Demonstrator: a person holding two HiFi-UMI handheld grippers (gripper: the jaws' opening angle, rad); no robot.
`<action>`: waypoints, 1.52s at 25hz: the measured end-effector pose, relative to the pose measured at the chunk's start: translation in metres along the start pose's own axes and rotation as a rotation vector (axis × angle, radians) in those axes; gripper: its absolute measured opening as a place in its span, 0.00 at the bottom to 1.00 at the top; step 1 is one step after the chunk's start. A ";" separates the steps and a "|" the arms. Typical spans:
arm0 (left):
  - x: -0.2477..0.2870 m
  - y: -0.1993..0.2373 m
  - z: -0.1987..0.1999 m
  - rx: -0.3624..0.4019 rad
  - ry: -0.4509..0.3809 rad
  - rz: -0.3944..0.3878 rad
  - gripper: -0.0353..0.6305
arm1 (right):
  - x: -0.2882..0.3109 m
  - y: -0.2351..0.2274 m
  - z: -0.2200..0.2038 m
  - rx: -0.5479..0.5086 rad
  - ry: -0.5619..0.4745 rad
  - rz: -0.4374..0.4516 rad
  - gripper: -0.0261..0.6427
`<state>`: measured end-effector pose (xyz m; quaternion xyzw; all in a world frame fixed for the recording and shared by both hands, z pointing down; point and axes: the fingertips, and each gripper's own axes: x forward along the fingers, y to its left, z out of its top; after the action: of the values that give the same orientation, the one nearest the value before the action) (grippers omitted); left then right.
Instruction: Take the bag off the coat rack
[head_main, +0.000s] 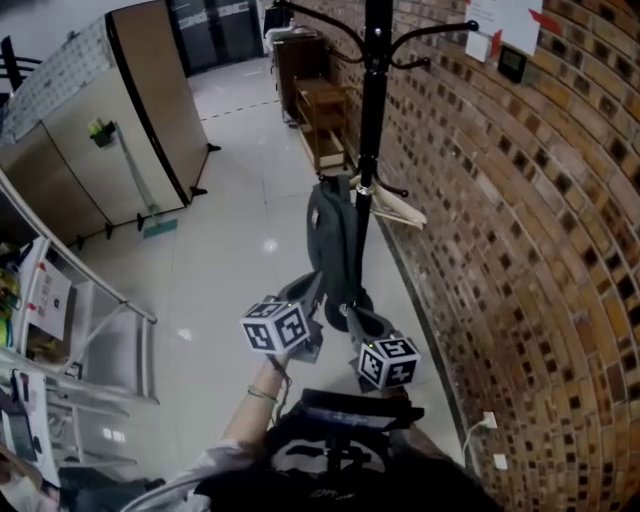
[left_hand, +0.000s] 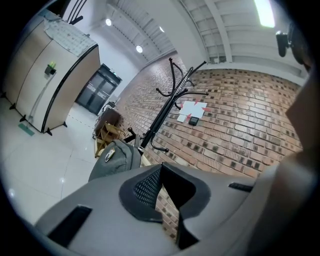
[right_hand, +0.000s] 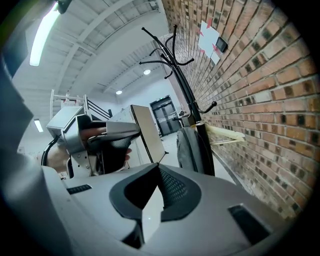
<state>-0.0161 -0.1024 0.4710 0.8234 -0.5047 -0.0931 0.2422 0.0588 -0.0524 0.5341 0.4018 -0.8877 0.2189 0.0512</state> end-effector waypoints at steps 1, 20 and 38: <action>0.004 0.000 0.004 0.013 -0.002 0.000 0.06 | 0.002 -0.002 0.000 0.001 0.002 0.003 0.02; 0.138 0.063 0.054 0.087 0.129 -0.103 0.20 | 0.105 -0.062 0.078 0.025 -0.068 -0.122 0.02; 0.229 0.097 0.059 0.133 0.332 -0.144 0.21 | 0.132 -0.102 0.093 0.051 -0.069 -0.298 0.02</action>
<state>-0.0074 -0.3569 0.4886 0.8755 -0.4028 0.0604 0.2601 0.0525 -0.2429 0.5214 0.5375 -0.8136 0.2174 0.0421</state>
